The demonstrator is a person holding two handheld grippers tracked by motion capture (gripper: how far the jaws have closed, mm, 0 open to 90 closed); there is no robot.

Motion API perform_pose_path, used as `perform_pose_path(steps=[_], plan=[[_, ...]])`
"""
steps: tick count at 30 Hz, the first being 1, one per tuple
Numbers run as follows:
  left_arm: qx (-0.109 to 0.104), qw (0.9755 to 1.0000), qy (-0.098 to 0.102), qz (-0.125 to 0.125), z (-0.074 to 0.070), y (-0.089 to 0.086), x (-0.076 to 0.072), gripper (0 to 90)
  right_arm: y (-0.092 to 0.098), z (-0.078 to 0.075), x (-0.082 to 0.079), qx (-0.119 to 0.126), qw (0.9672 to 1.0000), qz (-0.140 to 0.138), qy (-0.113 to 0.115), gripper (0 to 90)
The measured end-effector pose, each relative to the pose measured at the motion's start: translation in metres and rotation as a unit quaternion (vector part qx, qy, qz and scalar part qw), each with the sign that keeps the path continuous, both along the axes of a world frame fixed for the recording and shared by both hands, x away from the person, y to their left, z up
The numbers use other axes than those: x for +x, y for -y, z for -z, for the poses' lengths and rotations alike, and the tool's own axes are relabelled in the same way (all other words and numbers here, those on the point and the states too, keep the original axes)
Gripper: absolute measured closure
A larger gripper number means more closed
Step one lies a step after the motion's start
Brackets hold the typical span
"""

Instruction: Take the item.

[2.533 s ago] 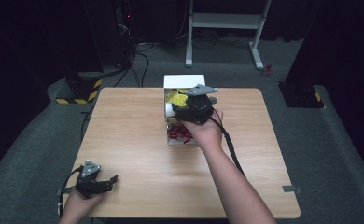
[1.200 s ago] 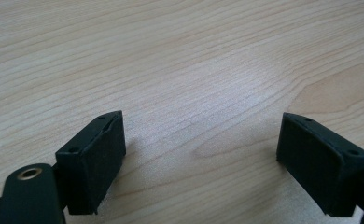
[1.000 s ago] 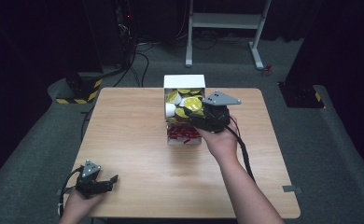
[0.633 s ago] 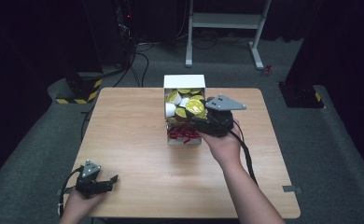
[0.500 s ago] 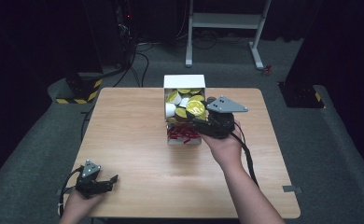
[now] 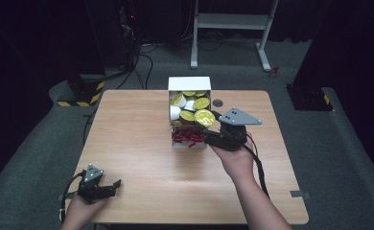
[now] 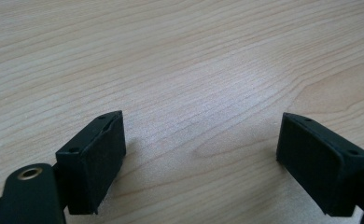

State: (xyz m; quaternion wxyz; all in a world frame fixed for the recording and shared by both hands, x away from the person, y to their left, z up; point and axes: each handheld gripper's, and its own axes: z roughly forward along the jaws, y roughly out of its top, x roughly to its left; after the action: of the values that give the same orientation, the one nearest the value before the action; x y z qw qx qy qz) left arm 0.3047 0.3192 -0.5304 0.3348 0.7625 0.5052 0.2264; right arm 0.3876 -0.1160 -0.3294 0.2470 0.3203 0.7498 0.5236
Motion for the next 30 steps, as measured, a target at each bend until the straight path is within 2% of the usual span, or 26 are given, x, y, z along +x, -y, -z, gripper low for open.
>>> perform_pose_path(steps=[11, 20, 30], plan=[[0.000, 1.0000, 0.000, 0.000, 0.000, 0.000, 0.000, 16.1, 0.009, 0.007, -0.014, 0.006, 1.0000, -0.005, 0.001, 38.2], [0.000, 1.0000, 0.000, 0.000, 0.000, 0.000, 0.000, 16.1, 0.012, 0.014, -0.023, -0.002, 0.9999, -0.010, 0.003, 38.2], [0.000, 1.0000, 0.000, 0.000, 0.000, 0.000, 0.000, 16.1, 0.011, 0.032, -0.027, -0.015, 0.9998, -0.008, -0.010, 38.2]])
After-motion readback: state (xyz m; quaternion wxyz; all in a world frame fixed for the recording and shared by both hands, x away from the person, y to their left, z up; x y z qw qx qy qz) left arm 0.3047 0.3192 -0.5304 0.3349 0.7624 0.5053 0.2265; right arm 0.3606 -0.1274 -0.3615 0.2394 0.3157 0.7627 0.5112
